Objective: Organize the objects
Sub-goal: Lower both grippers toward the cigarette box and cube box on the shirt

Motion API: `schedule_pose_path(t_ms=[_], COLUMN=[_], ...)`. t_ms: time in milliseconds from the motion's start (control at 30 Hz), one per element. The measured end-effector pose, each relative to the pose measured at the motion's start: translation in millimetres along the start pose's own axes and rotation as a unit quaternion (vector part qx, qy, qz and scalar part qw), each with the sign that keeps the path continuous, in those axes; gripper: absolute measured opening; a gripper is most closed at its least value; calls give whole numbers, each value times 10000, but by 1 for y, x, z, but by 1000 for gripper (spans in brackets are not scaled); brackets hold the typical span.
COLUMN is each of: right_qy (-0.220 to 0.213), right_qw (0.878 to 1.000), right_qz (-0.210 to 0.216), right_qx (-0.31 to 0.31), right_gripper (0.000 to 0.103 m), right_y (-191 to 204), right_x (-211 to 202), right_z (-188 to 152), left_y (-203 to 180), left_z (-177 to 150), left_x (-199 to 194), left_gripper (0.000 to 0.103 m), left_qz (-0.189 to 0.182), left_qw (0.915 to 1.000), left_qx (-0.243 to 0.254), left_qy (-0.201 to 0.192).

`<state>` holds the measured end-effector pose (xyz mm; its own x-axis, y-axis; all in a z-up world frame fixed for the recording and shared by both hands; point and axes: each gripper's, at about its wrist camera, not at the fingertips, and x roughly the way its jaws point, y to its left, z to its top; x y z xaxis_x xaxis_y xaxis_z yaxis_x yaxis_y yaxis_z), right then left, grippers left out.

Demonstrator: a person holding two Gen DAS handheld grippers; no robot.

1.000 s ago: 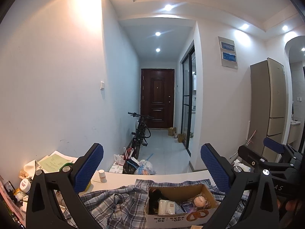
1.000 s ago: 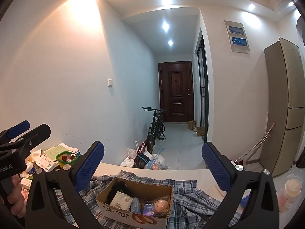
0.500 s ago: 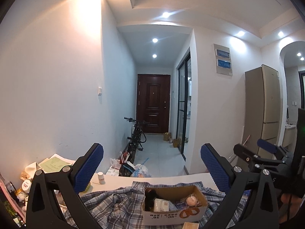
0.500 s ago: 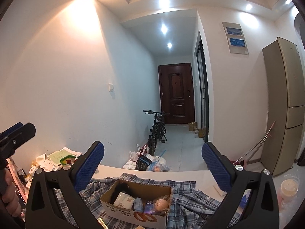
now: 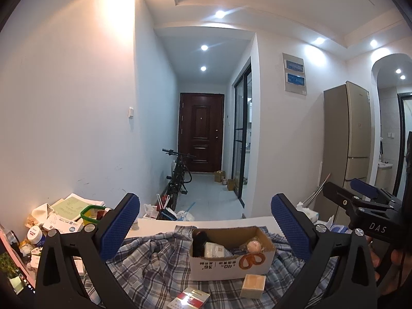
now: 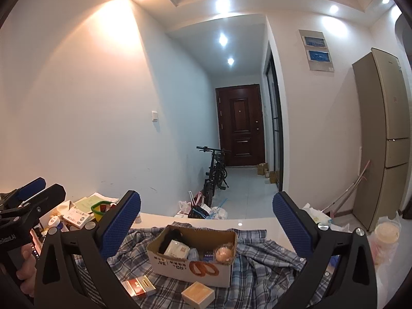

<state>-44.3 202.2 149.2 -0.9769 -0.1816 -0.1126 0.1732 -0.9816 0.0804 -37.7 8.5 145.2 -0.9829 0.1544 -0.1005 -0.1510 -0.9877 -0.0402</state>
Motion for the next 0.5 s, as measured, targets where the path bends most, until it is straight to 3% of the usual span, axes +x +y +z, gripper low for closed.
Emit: schedule_pose_path(t_ms=[233,367,500], right_qy=[259,544,726], right_qw=[9991,9979,9963], right_qz=[-293,-253,-350], right_qx=[137,250,300], right_gripper=[102,102,102], right_y=[-8,-12,-15], right_x=[4,8,11], right_z=[-34,-54,-71], left_y=[9,15,12], left_z=[-34,-58,-81], left_x=[5,22,34], left_gripper=[103,103,103], left_qz=[84,-167,-90], left_qw=[9996,9970,9958], left_qx=[-162,-447,-401], left_qy=[192,604,822])
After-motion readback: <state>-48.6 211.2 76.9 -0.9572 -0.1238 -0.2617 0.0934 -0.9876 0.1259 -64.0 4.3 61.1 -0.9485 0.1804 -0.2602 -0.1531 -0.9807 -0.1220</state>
